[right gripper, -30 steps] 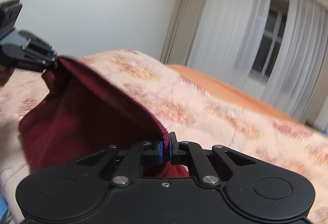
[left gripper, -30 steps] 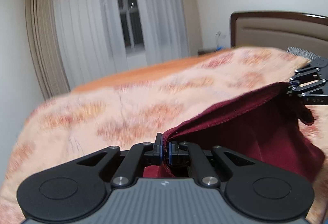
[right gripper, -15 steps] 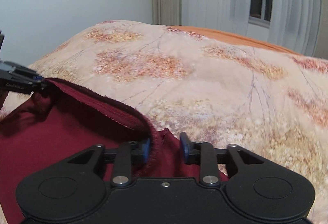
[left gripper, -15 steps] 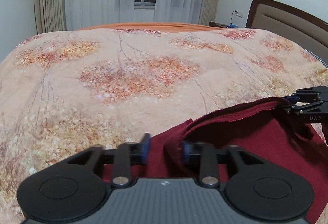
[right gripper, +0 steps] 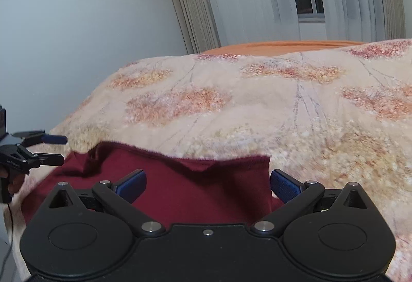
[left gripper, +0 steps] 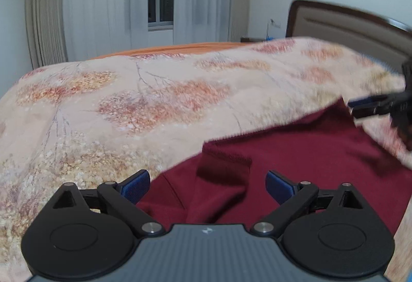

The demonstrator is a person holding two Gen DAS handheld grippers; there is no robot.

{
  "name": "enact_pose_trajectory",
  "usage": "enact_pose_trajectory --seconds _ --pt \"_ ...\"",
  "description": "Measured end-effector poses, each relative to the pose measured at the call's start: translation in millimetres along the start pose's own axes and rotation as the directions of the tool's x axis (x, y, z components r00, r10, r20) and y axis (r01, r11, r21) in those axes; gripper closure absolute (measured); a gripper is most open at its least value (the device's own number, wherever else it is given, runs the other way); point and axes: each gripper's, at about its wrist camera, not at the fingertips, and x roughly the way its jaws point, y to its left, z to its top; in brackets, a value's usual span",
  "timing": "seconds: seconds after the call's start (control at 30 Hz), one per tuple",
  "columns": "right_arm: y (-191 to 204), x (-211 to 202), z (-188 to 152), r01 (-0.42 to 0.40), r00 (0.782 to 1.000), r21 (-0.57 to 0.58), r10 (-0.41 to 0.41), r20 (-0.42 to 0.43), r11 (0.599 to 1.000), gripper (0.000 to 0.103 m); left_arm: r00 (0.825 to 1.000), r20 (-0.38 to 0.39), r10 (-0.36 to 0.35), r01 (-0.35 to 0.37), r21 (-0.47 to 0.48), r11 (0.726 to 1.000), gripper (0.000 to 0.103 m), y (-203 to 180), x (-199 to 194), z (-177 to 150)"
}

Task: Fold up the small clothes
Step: 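Lower the hem onto the folded sweater and open both grippers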

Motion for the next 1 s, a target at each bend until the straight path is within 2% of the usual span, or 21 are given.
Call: enact_pose_trajectory --seconds 0.1,0.2,0.3,0.37,0.53,0.57,0.67,0.73,0.83,0.9,1.0 --pt "2 -4 -16 0.116 0.993 -0.069 -0.116 0.007 0.991 0.001 0.995 -0.011 0.098 -0.096 0.074 0.993 0.013 -15 11 -11" --pt "-1 1 -29 0.193 0.981 -0.091 -0.192 0.022 0.977 0.001 0.983 -0.019 0.18 -0.178 0.076 0.981 0.016 -19 23 -14" --pt "-1 8 -39 0.253 0.967 -0.108 -0.248 0.055 0.962 0.001 0.972 -0.013 0.236 -0.236 -0.001 0.972 0.016 -7 28 -13" --pt "-2 14 -46 0.275 0.961 -0.103 -0.27 0.063 0.956 0.001 0.959 -0.012 0.282 -0.282 -0.079 0.956 0.017 6 28 -12" --pt "-7 24 -60 0.295 0.955 -0.072 -0.292 0.055 0.953 0.001 0.933 -0.044 0.357 -0.356 -0.249 0.901 0.017 46 23 -18" --pt "-8 23 -62 0.296 0.954 -0.069 -0.292 0.062 0.953 0.001 0.93 -0.056 0.362 -0.363 -0.268 0.892 0.016 53 23 -21" --pt "-8 22 -63 0.317 0.947 -0.06 -0.312 0.073 0.947 0.001 0.937 -0.065 0.344 -0.346 -0.316 0.883 0.014 64 20 -30" --pt "-8 22 -63 0.343 0.938 -0.051 -0.339 0.076 0.938 0.001 0.924 -0.073 0.374 -0.377 -0.326 0.867 0.012 66 17 -34" --pt "-11 21 -63 0.378 0.923 -0.031 -0.375 0.083 0.925 0.001 0.936 -0.037 0.35 -0.339 -0.369 0.865 0.01 66 5 -39" --pt "-13 18 -62 0.413 0.907 -0.013 -0.41 0.099 0.911 0.001 0.943 0.003 0.334 -0.307 -0.387 0.87 0.006 60 -8 -40" --pt "-19 18 -60 0.48 0.872 0.029 -0.481 0.087 0.877 0.001 0.936 0.04 0.349 -0.302 -0.417 0.857 0.001 46 -34 -48"
